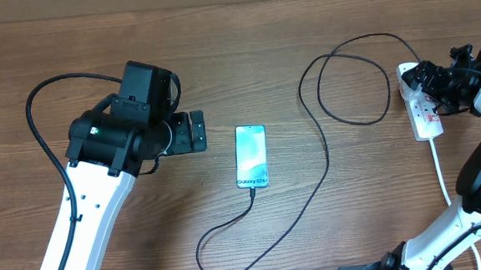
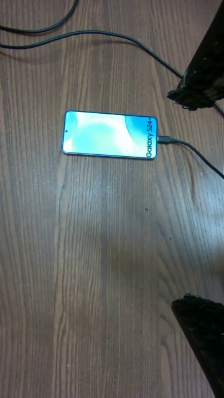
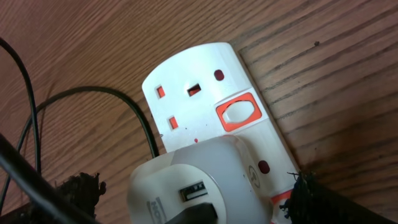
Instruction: Plug charger to phone and switch on socket
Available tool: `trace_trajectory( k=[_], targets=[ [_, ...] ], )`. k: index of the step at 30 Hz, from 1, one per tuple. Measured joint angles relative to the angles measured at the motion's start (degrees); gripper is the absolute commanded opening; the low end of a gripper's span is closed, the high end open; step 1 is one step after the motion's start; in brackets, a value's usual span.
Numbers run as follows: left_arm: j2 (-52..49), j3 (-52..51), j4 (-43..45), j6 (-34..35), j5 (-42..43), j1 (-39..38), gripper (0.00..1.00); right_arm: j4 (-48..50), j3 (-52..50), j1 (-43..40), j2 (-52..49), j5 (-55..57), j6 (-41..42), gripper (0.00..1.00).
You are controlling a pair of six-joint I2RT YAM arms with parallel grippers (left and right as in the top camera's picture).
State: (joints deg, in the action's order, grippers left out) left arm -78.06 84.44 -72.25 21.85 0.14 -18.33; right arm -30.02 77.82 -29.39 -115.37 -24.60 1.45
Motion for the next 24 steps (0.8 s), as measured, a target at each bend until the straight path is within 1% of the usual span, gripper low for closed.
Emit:
trace_trajectory(
  k=[24],
  targets=[
    [0.00,0.00,0.00,-0.02,0.02,0.00,1.00,-2.80,0.13,-0.68,0.07,-0.70,-0.50,1.00]
  ],
)
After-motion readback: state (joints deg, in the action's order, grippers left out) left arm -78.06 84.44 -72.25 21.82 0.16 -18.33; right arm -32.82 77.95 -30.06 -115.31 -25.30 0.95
